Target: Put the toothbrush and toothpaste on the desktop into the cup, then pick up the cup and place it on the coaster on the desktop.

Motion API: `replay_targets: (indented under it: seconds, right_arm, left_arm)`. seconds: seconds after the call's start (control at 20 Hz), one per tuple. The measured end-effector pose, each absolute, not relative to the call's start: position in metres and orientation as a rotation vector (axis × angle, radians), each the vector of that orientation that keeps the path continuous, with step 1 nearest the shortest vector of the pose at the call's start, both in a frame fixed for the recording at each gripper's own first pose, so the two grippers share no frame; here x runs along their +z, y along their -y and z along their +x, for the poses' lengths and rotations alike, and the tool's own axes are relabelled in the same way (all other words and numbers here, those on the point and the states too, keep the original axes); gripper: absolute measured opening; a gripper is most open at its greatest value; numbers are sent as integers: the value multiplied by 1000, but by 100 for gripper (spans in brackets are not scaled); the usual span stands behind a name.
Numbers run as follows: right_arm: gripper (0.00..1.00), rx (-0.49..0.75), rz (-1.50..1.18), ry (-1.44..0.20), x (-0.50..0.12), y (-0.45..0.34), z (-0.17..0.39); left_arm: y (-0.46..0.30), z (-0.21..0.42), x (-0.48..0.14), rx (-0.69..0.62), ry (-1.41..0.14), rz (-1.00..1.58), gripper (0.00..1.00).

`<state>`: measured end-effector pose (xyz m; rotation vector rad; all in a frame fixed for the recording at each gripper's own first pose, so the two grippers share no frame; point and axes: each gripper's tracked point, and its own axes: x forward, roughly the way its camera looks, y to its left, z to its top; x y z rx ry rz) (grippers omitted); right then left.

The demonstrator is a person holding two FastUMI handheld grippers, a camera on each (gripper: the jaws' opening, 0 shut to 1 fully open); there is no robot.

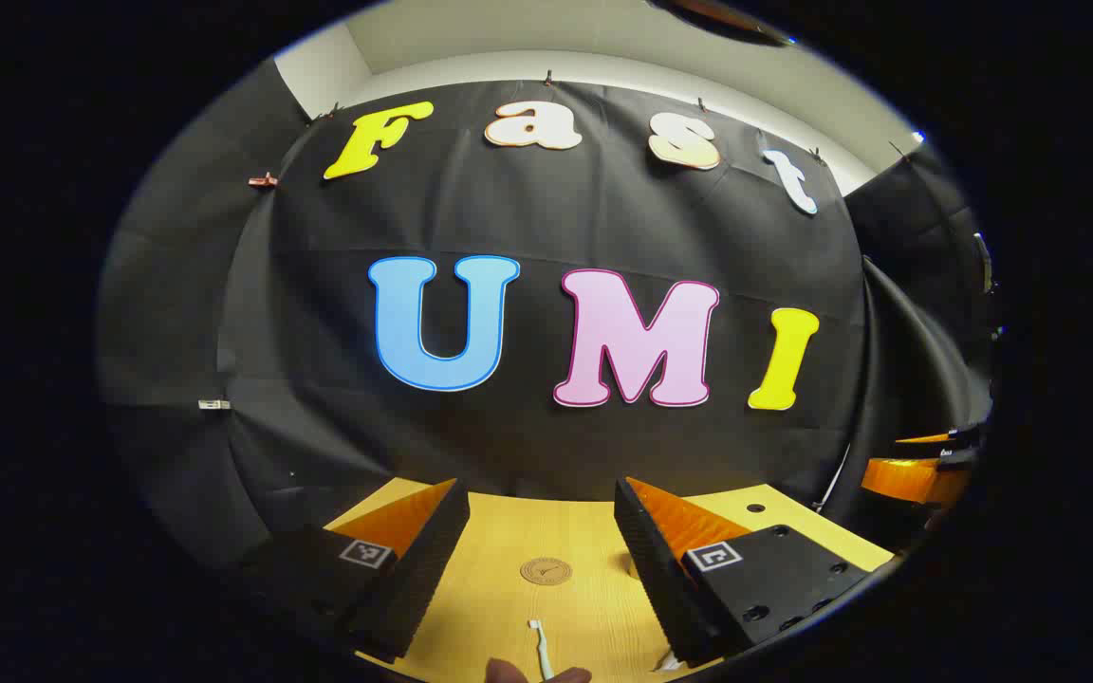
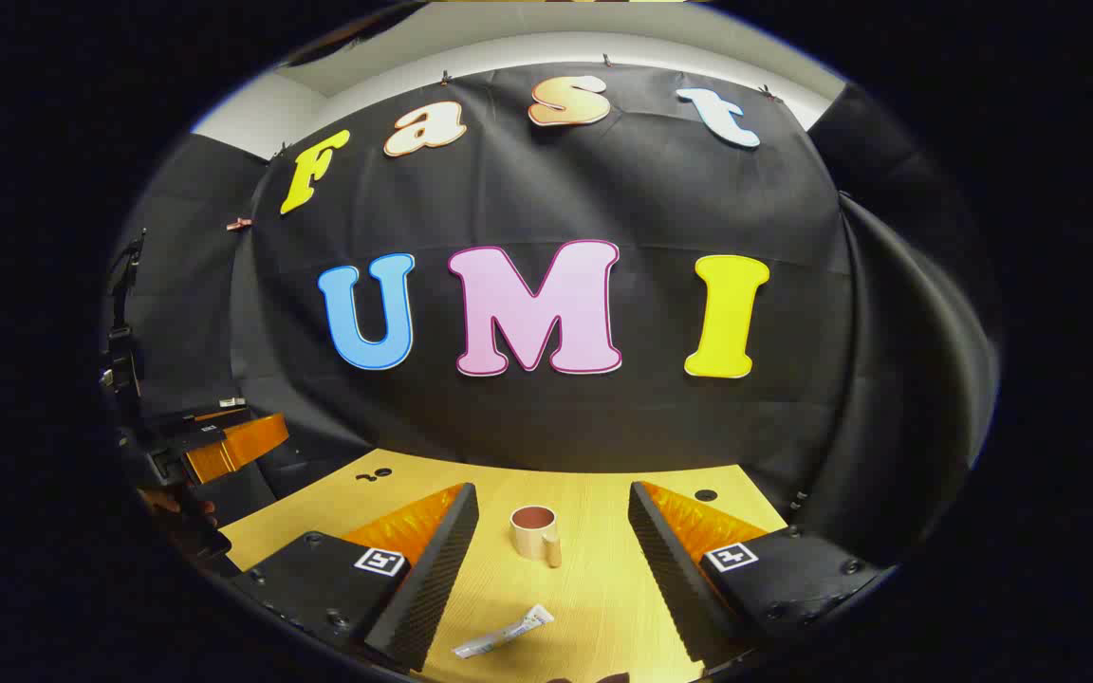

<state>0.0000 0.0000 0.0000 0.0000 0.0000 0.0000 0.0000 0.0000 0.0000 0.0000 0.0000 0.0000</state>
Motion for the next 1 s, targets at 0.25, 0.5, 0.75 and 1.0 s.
replay_targets:
  seconds: [0.25,0.5,0.75,1.0]
  right_arm:
    - [97,5,-10,-7,-2,-6,-4]
    - [97,3,-2,-13,-3,-8,-7]
    - [97,7,0,-39,-11,-12,-8]
    - [97,12,80,-195,-59,-17,-4]
  left_arm:
    - [-3,-3,1,2,1,-2,97]
    - [-6,-7,0,3,-1,4,97]
    - [-9,-8,-3,5,-7,7,97]
    - [-14,-11,-26,12,-63,34,97]
